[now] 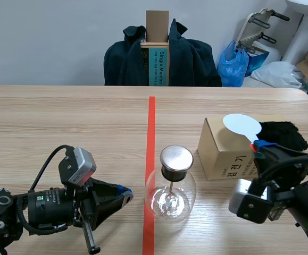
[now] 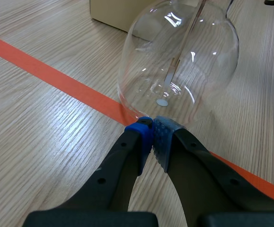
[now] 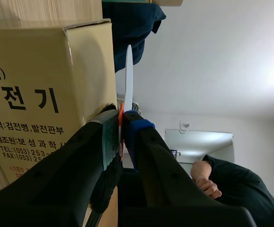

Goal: Do the electroscope experiment.
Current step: 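Put the plate down on the right, then return to the home posture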

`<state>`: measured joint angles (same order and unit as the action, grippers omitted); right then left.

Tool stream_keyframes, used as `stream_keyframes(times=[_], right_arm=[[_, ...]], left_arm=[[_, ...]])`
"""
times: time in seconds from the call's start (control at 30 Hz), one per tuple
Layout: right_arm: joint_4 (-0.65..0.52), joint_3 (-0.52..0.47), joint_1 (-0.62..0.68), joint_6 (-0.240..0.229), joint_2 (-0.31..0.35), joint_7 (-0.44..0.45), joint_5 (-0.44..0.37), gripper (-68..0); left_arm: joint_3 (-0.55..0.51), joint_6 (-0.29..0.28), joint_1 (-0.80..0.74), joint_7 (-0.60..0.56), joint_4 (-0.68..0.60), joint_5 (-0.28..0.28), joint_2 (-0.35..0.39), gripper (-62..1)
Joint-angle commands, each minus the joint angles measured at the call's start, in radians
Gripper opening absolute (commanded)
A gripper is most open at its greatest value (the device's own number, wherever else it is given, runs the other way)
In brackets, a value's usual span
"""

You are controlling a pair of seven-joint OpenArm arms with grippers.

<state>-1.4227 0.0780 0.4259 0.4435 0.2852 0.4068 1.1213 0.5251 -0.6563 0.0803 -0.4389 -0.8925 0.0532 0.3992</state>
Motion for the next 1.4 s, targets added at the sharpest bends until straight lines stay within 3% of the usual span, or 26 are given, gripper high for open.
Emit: stream_keyframes(times=[0.0, 0.2, 0.6, 0.73, 0.9, 1.1, 1.23, 1.37], right_arm=[[0.011, -0.003, -0.026, 0.004, 0.005, -0.005, -0.005, -66.6], [0.058, 0.017, -0.044, -0.008, 0.005, 0.000, 0.005, -66.6], [0.059, 0.017, -0.042, -0.074, 0.005, 0.048, 0.003, -66.1], [0.059, 0.017, -0.040, -0.074, 0.005, 0.047, -0.003, -54.9], [0.059, 0.017, -0.040, -0.074, 0.005, 0.034, -0.008, -34.5], [0.059, 0.016, -0.003, -0.074, 0.006, 0.029, -0.161, -0.8], [0.059, 0.000, 0.054, -0.072, 0.006, 0.029, -0.295, 0.4], [0.046, -0.001, 0.111, -0.079, 0.006, 0.019, -0.533, 0.4]], left_arm=[[-0.008, -0.004, 0.003, -0.014, -0.023, 0.013, -0.005, -58.8], [-0.010, -0.004, 0.003, -0.014, -0.023, 0.013, -0.005, -58.8], [-0.010, -0.004, 0.003, -0.014, -0.023, 0.013, -0.005, -58.8], [-0.010, -0.004, 0.003, -0.014, -0.023, 0.013, -0.005, -58.8], [-0.010, -0.004, 0.003, -0.014, -0.023, 0.013, -0.005, -58.8], [-0.012, -0.005, 0.000, -0.014, -0.023, 0.013, -0.002, -58.8], [-0.033, -0.030, -0.009, -0.014, -0.030, 0.017, 0.008, -58.8], [-0.072, -0.040, -0.057, -0.018, -0.096, 0.056, 0.054, -58.8]])
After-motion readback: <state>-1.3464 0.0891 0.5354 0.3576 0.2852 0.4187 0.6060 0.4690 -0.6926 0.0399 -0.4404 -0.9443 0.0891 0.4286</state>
